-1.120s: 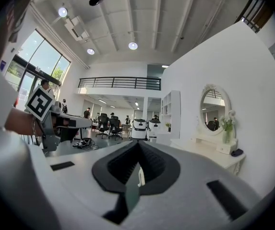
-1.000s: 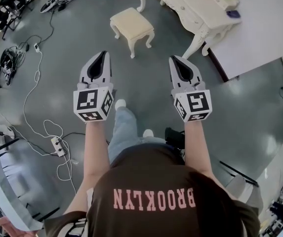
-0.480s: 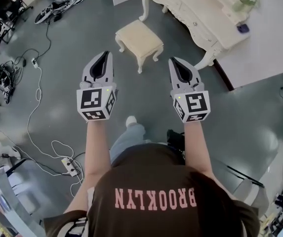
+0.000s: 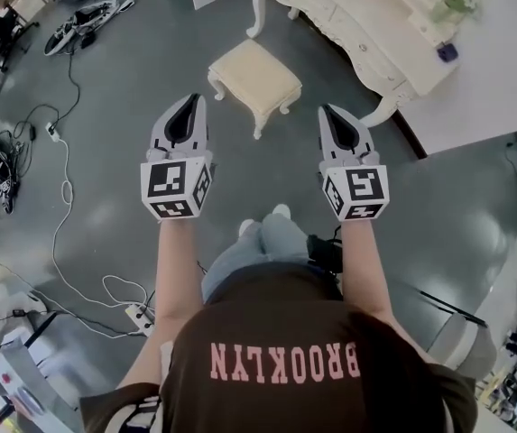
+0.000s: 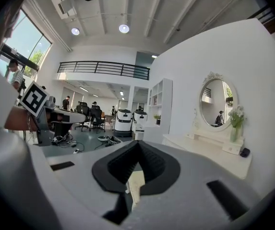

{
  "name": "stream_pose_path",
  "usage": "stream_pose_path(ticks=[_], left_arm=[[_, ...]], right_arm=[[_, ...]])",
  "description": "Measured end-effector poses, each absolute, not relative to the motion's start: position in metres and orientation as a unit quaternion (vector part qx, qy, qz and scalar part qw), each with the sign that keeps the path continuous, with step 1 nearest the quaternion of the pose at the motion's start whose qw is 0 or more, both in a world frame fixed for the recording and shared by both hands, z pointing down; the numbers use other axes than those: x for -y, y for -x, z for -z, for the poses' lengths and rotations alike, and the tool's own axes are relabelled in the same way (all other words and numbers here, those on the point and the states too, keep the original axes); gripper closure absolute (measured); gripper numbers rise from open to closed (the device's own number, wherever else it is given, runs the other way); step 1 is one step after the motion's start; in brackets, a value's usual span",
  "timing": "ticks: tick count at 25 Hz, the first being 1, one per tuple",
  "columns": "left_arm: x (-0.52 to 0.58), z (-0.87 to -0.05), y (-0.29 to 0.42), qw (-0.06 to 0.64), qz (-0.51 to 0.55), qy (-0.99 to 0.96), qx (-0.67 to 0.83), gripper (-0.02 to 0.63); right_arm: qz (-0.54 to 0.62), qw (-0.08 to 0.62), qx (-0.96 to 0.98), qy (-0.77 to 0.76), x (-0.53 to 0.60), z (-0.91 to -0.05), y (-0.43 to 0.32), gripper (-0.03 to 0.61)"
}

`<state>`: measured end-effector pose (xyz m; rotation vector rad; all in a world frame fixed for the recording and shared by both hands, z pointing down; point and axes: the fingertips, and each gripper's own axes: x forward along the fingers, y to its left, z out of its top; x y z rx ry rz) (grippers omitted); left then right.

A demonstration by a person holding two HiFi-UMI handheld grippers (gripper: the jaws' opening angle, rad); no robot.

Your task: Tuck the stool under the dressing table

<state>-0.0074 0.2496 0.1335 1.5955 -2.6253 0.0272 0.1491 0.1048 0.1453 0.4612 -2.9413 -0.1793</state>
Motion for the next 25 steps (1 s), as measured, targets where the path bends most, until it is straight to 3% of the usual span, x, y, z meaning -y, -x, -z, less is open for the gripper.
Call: stream_pose_path(ticks=[10, 25], left_arm=[[-0.216, -0.152, 0.075, 0.055, -0.029, -0.532, 0.844, 0.604], [-0.078, -0.17, 0.225, 0.082, -0.08, -0.599, 0.792, 0.604]], right_arm=[[0.044, 0.096, 0.98, -0.168, -0.067, -0.165, -0.087, 0.58], [-0.012, 0.098, 0.971, -0.217, 0.039, -0.188, 0.069, 0.58]])
